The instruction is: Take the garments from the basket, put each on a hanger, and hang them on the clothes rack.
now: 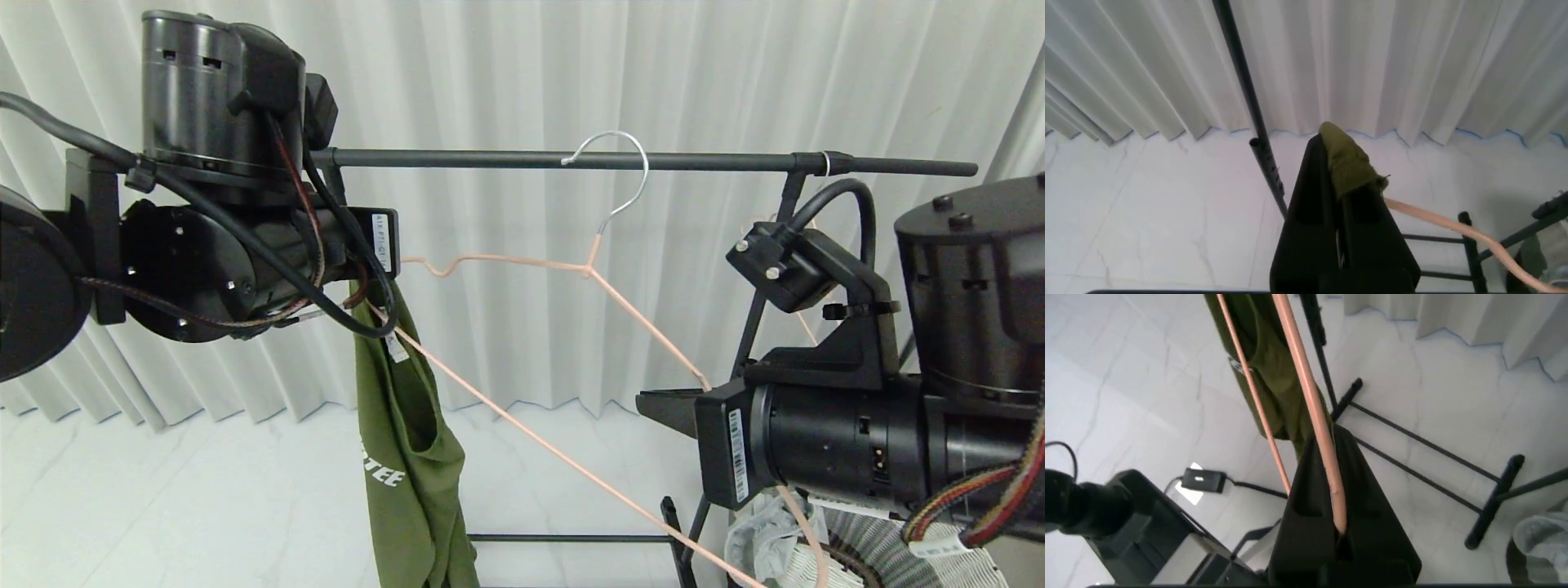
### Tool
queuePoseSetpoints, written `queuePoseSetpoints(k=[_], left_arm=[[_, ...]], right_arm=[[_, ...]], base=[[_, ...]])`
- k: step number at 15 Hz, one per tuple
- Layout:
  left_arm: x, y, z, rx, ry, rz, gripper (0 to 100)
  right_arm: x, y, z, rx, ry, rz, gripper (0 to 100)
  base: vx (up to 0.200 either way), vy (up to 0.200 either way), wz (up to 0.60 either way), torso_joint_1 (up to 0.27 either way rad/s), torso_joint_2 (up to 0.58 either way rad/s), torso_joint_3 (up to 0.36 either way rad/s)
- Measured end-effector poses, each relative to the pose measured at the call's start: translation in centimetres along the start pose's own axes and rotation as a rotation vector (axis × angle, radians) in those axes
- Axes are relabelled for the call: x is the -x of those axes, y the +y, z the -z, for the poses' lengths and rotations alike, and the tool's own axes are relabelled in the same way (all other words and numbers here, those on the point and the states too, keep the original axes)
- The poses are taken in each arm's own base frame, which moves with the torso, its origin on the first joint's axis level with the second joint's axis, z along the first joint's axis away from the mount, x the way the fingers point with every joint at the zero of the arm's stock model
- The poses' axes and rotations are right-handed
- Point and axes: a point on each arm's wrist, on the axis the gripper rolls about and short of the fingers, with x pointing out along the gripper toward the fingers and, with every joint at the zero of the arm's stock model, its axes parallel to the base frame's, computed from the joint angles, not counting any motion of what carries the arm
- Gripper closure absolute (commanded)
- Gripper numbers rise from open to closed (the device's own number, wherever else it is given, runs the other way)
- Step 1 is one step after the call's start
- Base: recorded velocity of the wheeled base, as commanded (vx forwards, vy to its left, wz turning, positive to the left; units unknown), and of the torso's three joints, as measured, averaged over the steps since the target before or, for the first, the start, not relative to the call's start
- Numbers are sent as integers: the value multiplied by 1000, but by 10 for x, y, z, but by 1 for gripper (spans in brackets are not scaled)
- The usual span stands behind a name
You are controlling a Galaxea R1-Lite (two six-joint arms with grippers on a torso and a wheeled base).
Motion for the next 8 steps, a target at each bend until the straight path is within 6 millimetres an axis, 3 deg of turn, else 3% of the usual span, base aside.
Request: queuePoseSetpoints(k=[8], left_arm=[[12, -10, -13, 76, -45, 51, 100]], right_arm=[[-12, 13, 6, 3, 2, -42, 100]], base=[[0, 0, 0, 0, 0, 0]])
